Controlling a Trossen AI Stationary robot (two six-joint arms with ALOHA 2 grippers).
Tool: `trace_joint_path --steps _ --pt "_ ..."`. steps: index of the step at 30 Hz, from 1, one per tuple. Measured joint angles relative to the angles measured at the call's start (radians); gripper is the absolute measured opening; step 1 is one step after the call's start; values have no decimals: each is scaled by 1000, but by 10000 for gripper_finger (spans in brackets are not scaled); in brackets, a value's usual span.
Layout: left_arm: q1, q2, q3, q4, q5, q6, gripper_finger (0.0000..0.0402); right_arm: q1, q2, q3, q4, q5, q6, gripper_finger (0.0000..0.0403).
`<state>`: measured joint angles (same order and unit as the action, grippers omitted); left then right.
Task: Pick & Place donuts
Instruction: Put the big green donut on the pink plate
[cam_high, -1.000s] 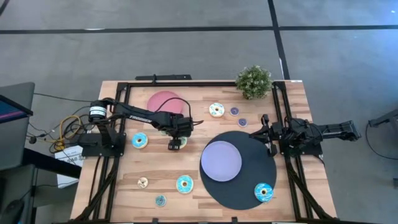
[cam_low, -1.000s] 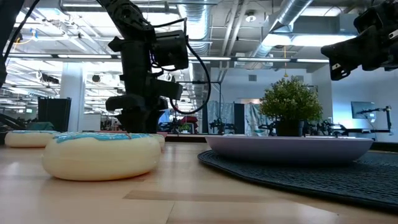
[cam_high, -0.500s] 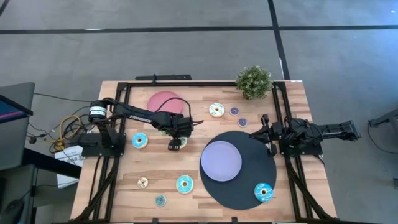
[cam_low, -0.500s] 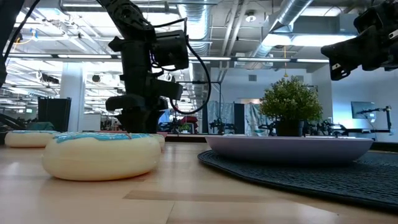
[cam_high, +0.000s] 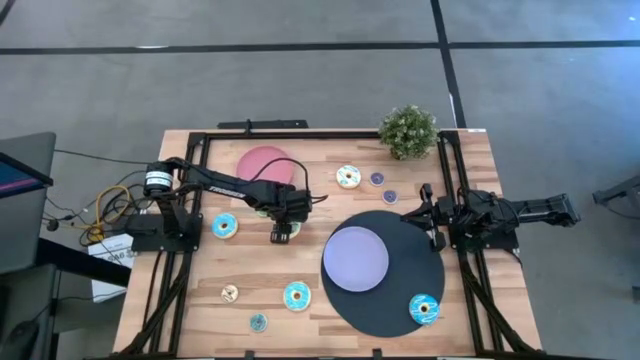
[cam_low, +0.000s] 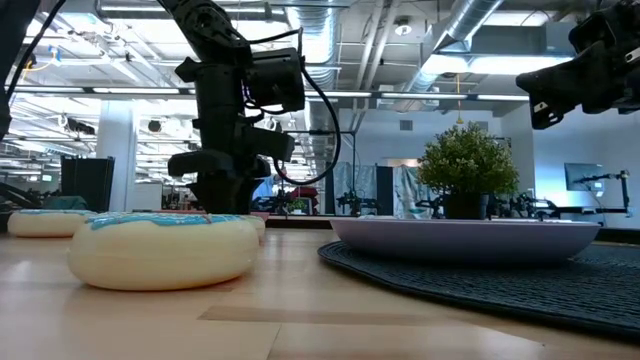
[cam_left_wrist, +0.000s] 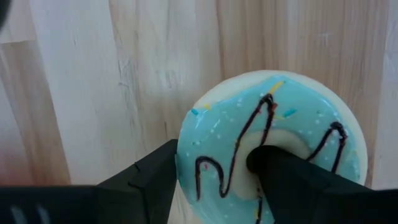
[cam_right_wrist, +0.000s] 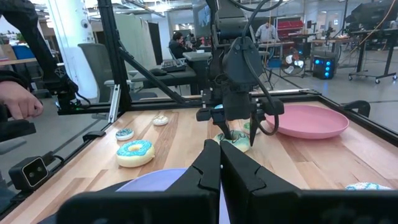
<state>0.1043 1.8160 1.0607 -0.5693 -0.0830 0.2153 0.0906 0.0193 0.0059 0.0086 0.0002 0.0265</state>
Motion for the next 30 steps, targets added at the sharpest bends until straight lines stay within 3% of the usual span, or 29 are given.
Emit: trace_joint_path --steps 8,18,24,26,30 --pt "1 3 40 -29 -28 6 200 0 0 0 0 0 0 0" --pt "12 3 178 -142 -50 62 200 0 0 0 0 0 0 0" --pt "75 1 274 -247 -61 104 196 0 0 0 0 0 0 0" --pt "112 0 298 -270 -48 105 191 0 0 0 0 0 0 0" --pt "169 -1 309 -273 76 45 181 0 0 0 0 0 0 0"
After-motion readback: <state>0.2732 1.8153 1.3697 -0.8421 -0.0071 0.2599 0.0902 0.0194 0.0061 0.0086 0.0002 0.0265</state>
